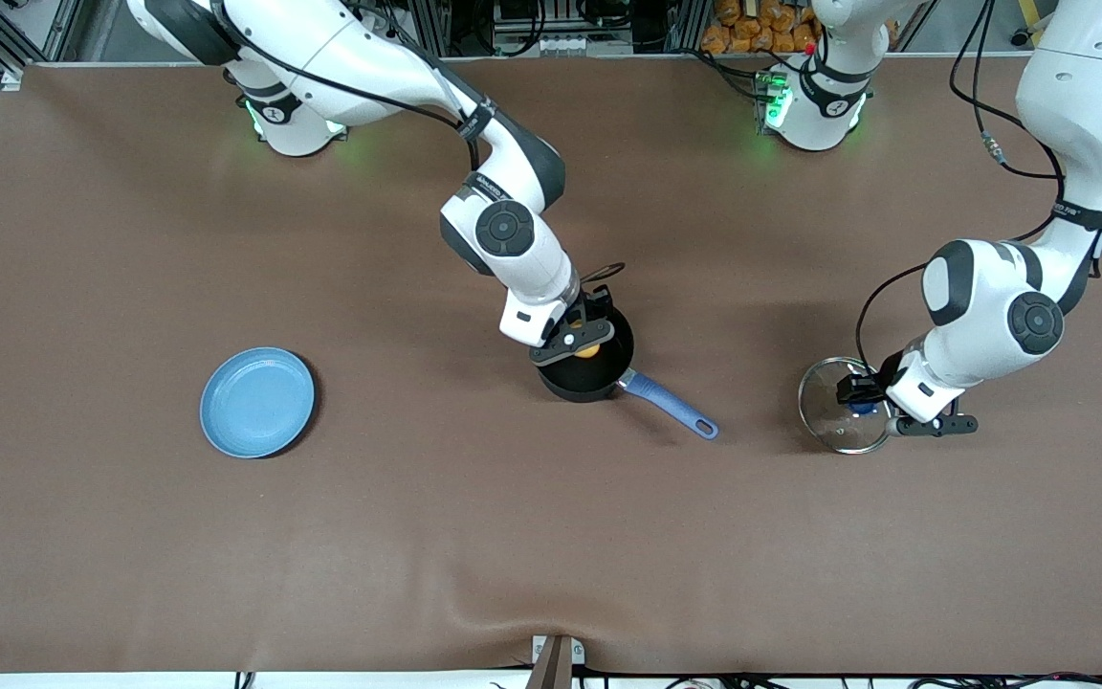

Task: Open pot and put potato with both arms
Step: 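Lower the potato into the pot while the left gripper sets the lid down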

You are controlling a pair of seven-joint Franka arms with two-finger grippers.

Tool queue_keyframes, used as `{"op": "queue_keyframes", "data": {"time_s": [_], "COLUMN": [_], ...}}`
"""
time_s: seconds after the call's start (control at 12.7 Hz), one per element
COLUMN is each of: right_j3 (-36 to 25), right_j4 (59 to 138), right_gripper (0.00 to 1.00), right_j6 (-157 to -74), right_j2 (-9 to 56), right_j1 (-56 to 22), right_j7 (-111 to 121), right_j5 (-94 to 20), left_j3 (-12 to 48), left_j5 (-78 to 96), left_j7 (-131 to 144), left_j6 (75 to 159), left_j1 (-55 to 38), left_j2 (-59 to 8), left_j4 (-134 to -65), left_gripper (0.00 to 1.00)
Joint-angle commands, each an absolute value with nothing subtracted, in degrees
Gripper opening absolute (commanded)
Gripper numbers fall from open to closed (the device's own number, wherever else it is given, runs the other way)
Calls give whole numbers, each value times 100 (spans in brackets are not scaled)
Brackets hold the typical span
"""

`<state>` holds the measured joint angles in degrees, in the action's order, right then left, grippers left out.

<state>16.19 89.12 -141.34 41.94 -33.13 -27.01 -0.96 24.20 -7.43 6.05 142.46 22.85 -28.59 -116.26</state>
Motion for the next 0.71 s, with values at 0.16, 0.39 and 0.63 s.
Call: {"op": "queue_keyframes", "data": {"time_s": [0.16, 0.39, 0.63], "right_j3": [1529, 1521, 1503], "right_j4": [8578, 8561, 8482], "right_gripper": [0, 0, 0], "right_j6": [-14221, -14221, -14247], "right_j2": [4517, 4570, 4719], "right_j1": [-3498, -3551, -3594], "right_j7": [-3164, -3243, -3304], "right_j5": [245, 264, 281], "left_j3": [2452, 2505, 2662], "left_j5": [-1046, -1055, -1046], "left_j7": [615, 633, 642], "left_j6": [14414, 14335, 13600], "left_j1": [2320, 2303, 2285], "left_j2": [-2708, -2234, -1636], "left_j4": [-11593, -11523, -11217], "left_gripper": [100, 100, 100]}}
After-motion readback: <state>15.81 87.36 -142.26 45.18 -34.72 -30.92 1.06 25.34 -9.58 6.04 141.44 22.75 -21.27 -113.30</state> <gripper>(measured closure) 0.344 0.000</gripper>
